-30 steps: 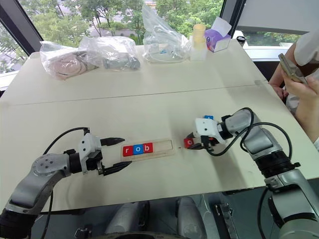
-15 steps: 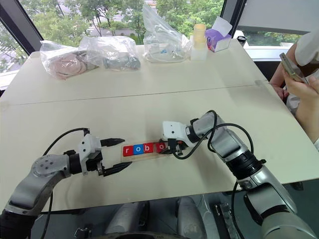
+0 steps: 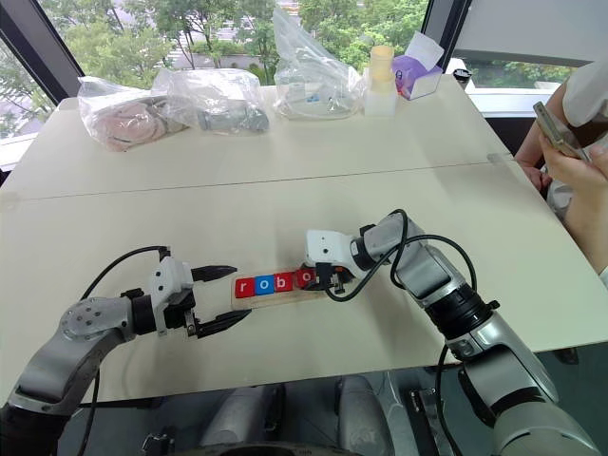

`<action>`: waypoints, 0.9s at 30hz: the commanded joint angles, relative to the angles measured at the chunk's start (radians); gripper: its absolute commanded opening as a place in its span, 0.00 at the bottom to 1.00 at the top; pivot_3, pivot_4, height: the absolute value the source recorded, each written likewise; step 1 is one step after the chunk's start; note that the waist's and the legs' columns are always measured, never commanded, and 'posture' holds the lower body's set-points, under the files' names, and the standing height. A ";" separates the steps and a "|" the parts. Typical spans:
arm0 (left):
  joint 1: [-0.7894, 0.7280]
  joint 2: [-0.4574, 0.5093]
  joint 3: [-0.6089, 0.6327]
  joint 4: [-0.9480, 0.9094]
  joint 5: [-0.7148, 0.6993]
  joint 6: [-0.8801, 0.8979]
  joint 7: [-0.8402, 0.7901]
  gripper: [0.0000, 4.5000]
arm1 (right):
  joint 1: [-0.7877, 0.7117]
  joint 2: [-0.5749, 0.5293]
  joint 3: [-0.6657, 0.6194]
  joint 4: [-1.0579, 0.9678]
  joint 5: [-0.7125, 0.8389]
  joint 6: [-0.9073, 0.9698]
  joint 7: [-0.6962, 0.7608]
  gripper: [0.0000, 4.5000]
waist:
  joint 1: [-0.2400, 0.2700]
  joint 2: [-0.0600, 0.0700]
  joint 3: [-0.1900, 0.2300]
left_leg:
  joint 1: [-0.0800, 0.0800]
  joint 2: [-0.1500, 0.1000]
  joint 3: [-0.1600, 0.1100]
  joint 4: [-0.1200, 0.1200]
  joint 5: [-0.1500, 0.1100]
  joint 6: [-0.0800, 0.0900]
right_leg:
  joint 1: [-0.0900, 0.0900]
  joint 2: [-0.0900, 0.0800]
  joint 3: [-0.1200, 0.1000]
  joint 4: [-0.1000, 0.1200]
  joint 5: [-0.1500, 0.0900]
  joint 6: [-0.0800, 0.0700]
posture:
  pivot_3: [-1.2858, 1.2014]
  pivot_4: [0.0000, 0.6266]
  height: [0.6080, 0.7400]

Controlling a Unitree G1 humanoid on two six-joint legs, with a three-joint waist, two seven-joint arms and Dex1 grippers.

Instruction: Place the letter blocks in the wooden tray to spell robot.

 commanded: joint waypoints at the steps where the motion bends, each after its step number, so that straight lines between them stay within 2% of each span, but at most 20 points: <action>1: -0.002 0.007 0.016 -0.046 -0.011 -0.001 0.002 1.00 | -0.014 0.008 -0.001 -0.022 0.005 0.002 0.005 0.25 | 0.000 0.000 0.000 | 0.000 0.000 0.000 0.000 0.000 0.000 | 0.000 0.000 0.000 0.000 0.000 0.000 | 0.52 0.24 1.00; 3: 0.000 0.007 0.017 -0.048 -0.012 0.001 0.002 1.00 | -0.015 0.011 -0.001 -0.021 0.006 0.006 0.004 0.25 | 0.000 0.000 0.000 | 0.000 0.000 0.000 0.000 0.000 0.000 | 0.000 0.000 0.000 0.000 0.000 0.000 | 0.52 0.24 1.00; 4: 0.000 0.007 0.017 -0.048 -0.012 0.002 0.002 1.00 | -0.016 0.013 -0.002 -0.019 0.006 0.007 0.003 0.48 | 0.000 0.000 0.000 | 0.000 0.000 0.000 0.000 0.000 0.000 | 0.000 0.000 0.000 0.000 0.000 0.000 | 0.52 0.24 1.00; 8: 0.000 0.007 0.018 -0.052 -0.013 0.007 0.005 1.00 | -0.020 0.016 -0.006 -0.029 0.014 0.025 0.007 0.93 | 0.000 0.000 0.000 | 0.000 0.000 0.000 0.000 0.000 0.000 | 0.000 0.000 0.000 0.000 0.000 0.000 | 0.52 0.24 1.00; 9: 0.000 0.007 0.018 -0.052 -0.013 0.007 0.005 1.00 | -0.021 0.017 -0.010 -0.034 0.019 0.033 0.007 0.99 | 0.000 0.000 0.000 | 0.000 0.000 0.000 0.000 0.000 0.000 | 0.000 0.000 0.000 0.000 0.000 0.000 | 0.52 0.24 1.00; 13: -0.001 0.007 0.017 -0.052 -0.013 0.009 0.006 1.00 | -0.035 0.006 -0.044 -0.058 0.044 0.060 0.011 0.99 | 0.000 0.000 0.000 | 0.000 0.000 0.000 0.000 0.000 0.000 | 0.000 0.000 0.000 0.000 0.000 0.000 | 0.52 0.24 1.00; 18: -0.005 0.007 0.016 -0.053 -0.014 0.011 0.005 1.00 | -0.047 -0.034 -0.165 -0.067 0.085 0.127 -0.052 0.99 | 0.002 0.000 0.000 | 0.000 0.000 0.000 0.000 0.000 0.000 | 0.000 0.000 0.000 0.000 0.000 0.000 | 0.52 0.24 1.00; 22: -0.005 0.004 0.014 -0.051 -0.014 0.010 0.004 1.00 | -0.034 -0.051 -0.300 -0.038 0.062 0.260 -0.242 0.99 | 0.002 0.000 0.000 | 0.000 0.000 0.000 0.000 0.000 0.000 | 0.000 -0.001 0.000 0.000 0.000 -0.001 | 0.52 0.24 1.00; 25: -0.005 0.001 0.010 -0.047 -0.012 0.006 0.003 1.00 | -0.026 -0.058 -0.362 -0.025 0.008 0.423 -0.408 0.99 | 0.002 0.000 0.000 | 0.000 0.000 0.000 0.000 0.000 0.000 | 0.000 -0.001 0.000 0.000 -0.001 -0.002 | 0.52 0.24 1.00; 27: -0.009 -0.003 -0.002 -0.037 -0.008 0.000 -0.006 1.00 | -0.005 -0.012 -0.449 -0.061 -0.010 0.601 -0.552 0.99 | 0.002 0.000 0.000 | 0.000 0.000 0.000 0.000 0.000 0.000 | -0.001 -0.002 0.001 0.000 -0.001 -0.002 | 0.52 0.24 1.00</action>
